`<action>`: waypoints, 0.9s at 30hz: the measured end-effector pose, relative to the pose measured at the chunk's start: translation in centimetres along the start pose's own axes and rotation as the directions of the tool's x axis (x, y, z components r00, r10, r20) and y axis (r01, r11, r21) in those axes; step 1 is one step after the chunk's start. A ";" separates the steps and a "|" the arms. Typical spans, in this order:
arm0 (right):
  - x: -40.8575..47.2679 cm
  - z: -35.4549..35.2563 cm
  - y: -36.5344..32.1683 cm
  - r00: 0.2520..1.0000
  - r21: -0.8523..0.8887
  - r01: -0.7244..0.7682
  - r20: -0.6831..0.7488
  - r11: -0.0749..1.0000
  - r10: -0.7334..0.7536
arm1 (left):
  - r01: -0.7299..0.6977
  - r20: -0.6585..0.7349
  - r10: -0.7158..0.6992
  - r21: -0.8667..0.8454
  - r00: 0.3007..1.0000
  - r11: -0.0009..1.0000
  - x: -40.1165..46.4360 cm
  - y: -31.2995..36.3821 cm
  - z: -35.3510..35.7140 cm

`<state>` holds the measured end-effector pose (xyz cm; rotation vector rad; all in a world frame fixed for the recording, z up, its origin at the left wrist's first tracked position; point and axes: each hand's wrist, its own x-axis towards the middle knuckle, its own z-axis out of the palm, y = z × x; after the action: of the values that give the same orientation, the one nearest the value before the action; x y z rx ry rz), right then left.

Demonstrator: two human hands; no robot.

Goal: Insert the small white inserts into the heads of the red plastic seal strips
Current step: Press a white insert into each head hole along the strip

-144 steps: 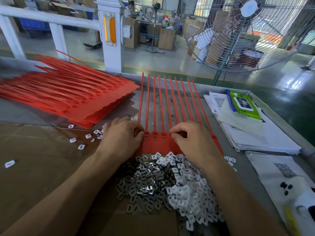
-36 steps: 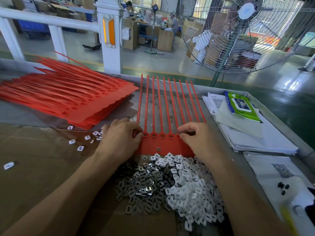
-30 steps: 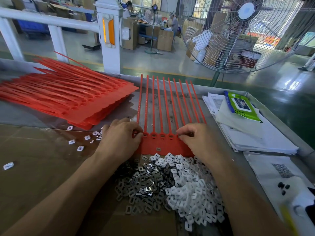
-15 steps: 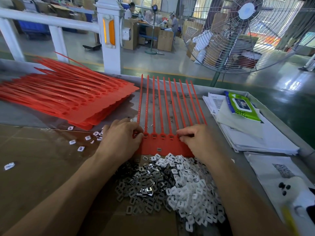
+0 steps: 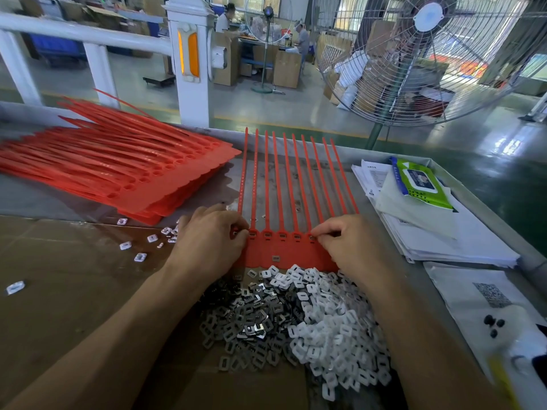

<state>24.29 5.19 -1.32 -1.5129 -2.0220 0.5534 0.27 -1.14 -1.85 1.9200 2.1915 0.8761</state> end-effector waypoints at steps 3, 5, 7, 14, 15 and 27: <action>-0.1 -0.2 0.0 1.000 -0.005 -0.021 0.001 1.000 0.021 | -0.002 0.001 0.002 0.001 1.000 1.000 0.0 0.0 0.0; 0.0 -0.2 -0.1 1.000 -0.020 -0.027 0.015 0.999 0.027 | 0.000 0.001 0.000 0.001 1.000 1.000 0.0 0.0 0.0; 0.1 -0.2 -0.3 0.999 -0.029 -0.028 0.024 0.999 0.029 | 0.001 0.000 -0.001 0.000 1.000 1.000 0.0 0.0 0.0; -0.6 -0.7 -0.8 1.000 0.051 -0.008 -0.019 0.999 0.009 | -0.002 -0.012 0.002 -0.002 1.000 1.000 0.1 0.0 0.1; -0.7 -0.7 -1.1 0.999 0.051 0.033 -0.017 0.998 -0.032 | -0.002 -0.011 0.002 -0.005 1.000 1.000 0.1 0.0 0.1; -1.9 1.6 -3.9 0.954 0.013 0.211 0.217 0.977 -0.208 | 0.004 -0.010 -0.004 0.009 1.000 1.000 0.0 0.2 0.0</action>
<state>20.84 2.31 -0.44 -1.2671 -2.3214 0.6459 0.46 -1.11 -1.73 1.9188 2.2081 0.8786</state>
